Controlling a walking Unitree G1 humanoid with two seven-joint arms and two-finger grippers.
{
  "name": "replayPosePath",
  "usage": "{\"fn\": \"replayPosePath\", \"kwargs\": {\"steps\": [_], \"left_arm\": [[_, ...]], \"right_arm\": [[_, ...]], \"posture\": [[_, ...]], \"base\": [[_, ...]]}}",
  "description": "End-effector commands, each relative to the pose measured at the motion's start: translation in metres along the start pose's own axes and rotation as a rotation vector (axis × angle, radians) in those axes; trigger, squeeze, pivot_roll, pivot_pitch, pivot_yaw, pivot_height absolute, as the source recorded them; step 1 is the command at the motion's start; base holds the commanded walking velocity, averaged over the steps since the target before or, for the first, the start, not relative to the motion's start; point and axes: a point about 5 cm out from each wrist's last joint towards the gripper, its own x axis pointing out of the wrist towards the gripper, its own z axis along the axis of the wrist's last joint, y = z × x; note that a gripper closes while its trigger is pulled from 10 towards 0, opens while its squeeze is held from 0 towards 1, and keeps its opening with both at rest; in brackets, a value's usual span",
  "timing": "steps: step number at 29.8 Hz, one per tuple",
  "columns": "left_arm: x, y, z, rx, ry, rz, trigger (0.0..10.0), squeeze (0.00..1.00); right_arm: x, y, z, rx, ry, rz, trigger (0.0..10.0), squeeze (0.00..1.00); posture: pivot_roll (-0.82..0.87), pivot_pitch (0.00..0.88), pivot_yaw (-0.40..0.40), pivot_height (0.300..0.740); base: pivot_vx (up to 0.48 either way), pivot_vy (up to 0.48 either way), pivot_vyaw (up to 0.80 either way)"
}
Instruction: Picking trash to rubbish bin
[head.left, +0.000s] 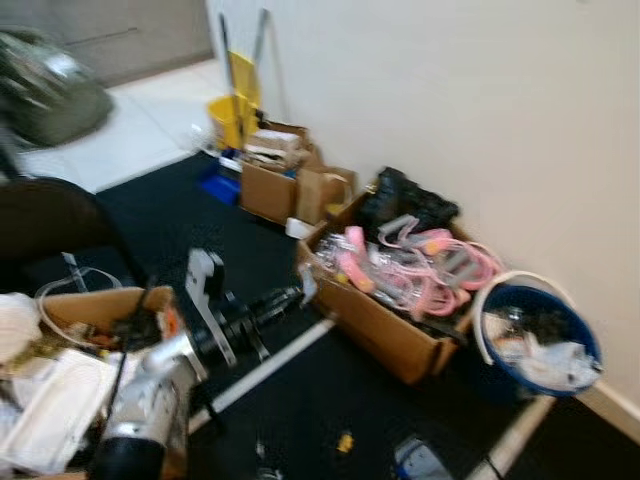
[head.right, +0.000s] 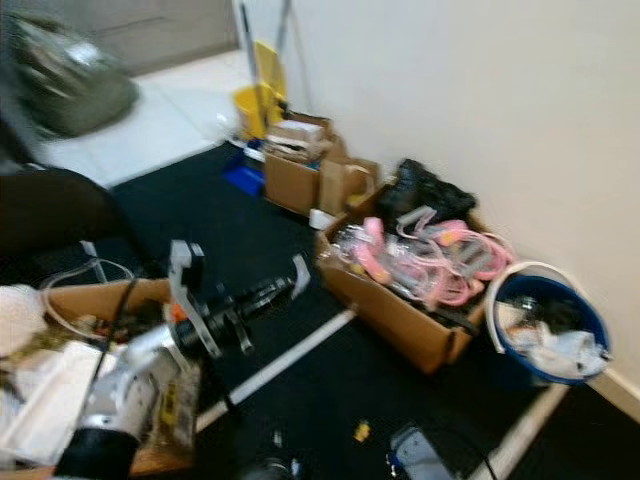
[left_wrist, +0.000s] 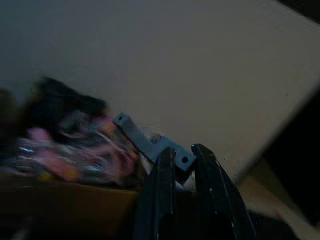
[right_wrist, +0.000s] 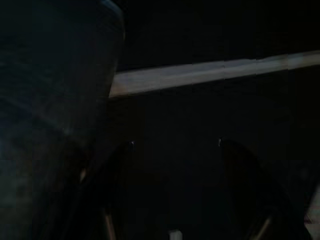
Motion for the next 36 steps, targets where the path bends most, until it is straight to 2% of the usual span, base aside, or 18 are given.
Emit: {"fn": "replayPosePath", "kwargs": {"steps": [1,2,4,5,8,9,10,13,20,25,29,36], "left_arm": [[-0.012,0.017,0.0,0.062,0.023,0.174,10.0,0.0],[-0.012,0.017,0.0,0.062,0.023,0.174,10.0,0.0],[-0.015,0.029,0.005,0.121,0.031,0.293,10.0,0.0],[-0.015,0.029,0.005,0.121,0.031,0.293,10.0,0.0],[-0.028,0.051,0.019,0.181,0.003,0.508,10.0,0.0],[-0.037,0.061,0.026,0.197,-0.018,0.606,10.0,0.0],[-0.037,0.061,0.026,0.197,-0.018,0.606,10.0,0.0],[-0.051,0.073,0.032,0.25,-0.01,0.745,10.0,0.0],[-0.077,0.092,0.041,0.342,0.027,0.967,10.0,0.0],[-0.087,0.098,0.043,0.362,0.034,1.043,10.0,0.0],[-0.088,0.099,0.042,0.358,0.037,1.049,10.0,0.0],[-0.077,0.098,0.036,0.328,0.036,0.965,10.0,0.0]], "right_arm": [[0.0,0.004,0.005,-0.002,-0.014,0.021,10.0,0.0],[0.0,0.004,0.005,-0.002,-0.014,0.021,10.0,0.0],[0.0,0.004,0.005,-0.007,-0.012,0.027,10.0,0.0],[0.0,0.004,0.005,-0.007,-0.012,0.027,10.0,0.0],[0.0,0.004,0.005,-0.011,-0.013,0.03,10.0,0.0],[0.0,0.005,0.005,-0.012,-0.015,0.03,10.0,0.0],[0.0,0.005,0.005,-0.012,-0.015,0.03,10.0,0.0],[0.0,0.005,0.005,-0.012,-0.018,0.031,10.0,0.0],[0.0,0.005,0.005,-0.016,-0.017,0.038,10.0,0.0],[0.0,0.005,0.005,-0.012,-0.017,0.042,10.0,0.0],[0.0,0.006,0.005,0.006,-0.019,0.054,10.0,0.0],[0.0,0.005,0.005,0.015,-0.024,0.04,10.0,0.0]], "posture": [[0.06,0.077,-0.011,0.74],[0.06,0.077,-0.011,0.74],[0.06,0.077,-0.011,0.74],[0.06,0.077,-0.011,0.74],[0.06,0.077,-0.011,0.74],[0.06,0.072,-0.011,0.74],[0.06,0.072,-0.011,0.74],[0.06,0.072,-0.011,0.74],[0.06,0.072,-0.011,0.74],[0.07,0.077,-0.011,0.74],[0.07,0.077,-0.011,0.74],[0.07,0.079,-0.018,0.74]], "base": [[0.0,0.0,0.78],[0.0,0.0,0.78],[0.0,0.0,0.78],[0.0,0.0,0.78],[0.0,0.0,0.78],[0.0,0.0,0.78],[0.0,0.0,0.78],[0.0,0.0,0.77],[0.0,0.0,0.76],[0.0,0.0,0.74],[0.0,0.0,0.62],[0.0,0.0,0.0]]}}
